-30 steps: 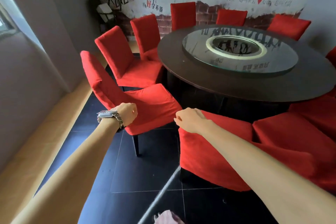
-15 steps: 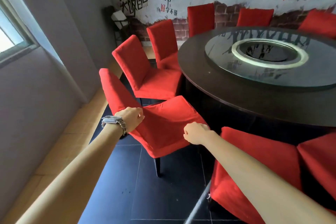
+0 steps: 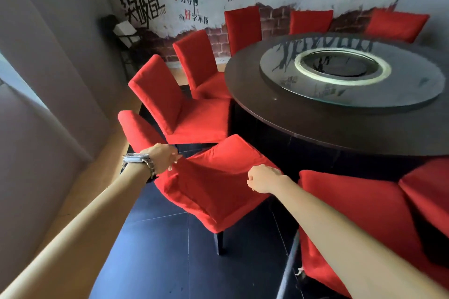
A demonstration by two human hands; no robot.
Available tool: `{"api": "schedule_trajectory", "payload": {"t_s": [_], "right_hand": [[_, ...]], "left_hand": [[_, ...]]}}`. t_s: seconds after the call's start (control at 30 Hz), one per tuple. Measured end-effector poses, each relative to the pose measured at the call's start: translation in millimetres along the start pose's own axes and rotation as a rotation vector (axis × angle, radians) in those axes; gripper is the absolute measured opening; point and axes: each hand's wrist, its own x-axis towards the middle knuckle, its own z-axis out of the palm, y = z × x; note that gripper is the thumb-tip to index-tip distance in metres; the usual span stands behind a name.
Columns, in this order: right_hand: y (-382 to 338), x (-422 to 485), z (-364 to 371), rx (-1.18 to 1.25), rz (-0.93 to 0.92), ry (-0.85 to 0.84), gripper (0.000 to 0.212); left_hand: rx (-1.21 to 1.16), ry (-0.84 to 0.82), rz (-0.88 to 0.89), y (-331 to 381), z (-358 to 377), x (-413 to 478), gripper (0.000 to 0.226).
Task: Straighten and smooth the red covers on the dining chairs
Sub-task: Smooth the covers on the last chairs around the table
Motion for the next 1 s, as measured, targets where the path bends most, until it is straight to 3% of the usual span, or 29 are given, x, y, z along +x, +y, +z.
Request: {"api": "schedule_trajectory", "payload": {"t_s": [0.13,0.23,0.4,0.5,0.63,0.9,1.0], "right_hand": [[-43.6,25.7,4.6,0.081,0.105,0.037,0.030],[-88.4,41.9,10.5,0.134,0.148,0.085,0.041],[-168.5,64.4,17.4,0.317,0.172,0.058,0.082],[-202.5,73.1,26.1,0.371,0.153,0.044,0.089],[-231.7,86.5,29.1,0.043,0.067,0.167,0.091],[-230.1,96.2,17.3,-0.116,-0.052,0.242,0.066],[-225.8,93.6,12.4,-0.112,-0.082,0.224,0.060]], "left_hand": [[0.128,-0.053,0.160,-35.3,-3.0,43.1,0.023],[0.330,-0.113,0.208,-73.6,5.0,73.4,0.056],[0.636,-0.239,0.235,-126.3,19.8,110.8,0.088],[0.547,-0.187,0.266,-139.0,26.2,123.7,0.098],[0.415,-0.235,0.313,-144.2,21.2,136.2,0.098],[0.175,-0.078,0.398,-167.8,24.9,132.1,0.089],[0.210,-0.011,0.265,-191.3,26.3,135.0,0.094]]}}
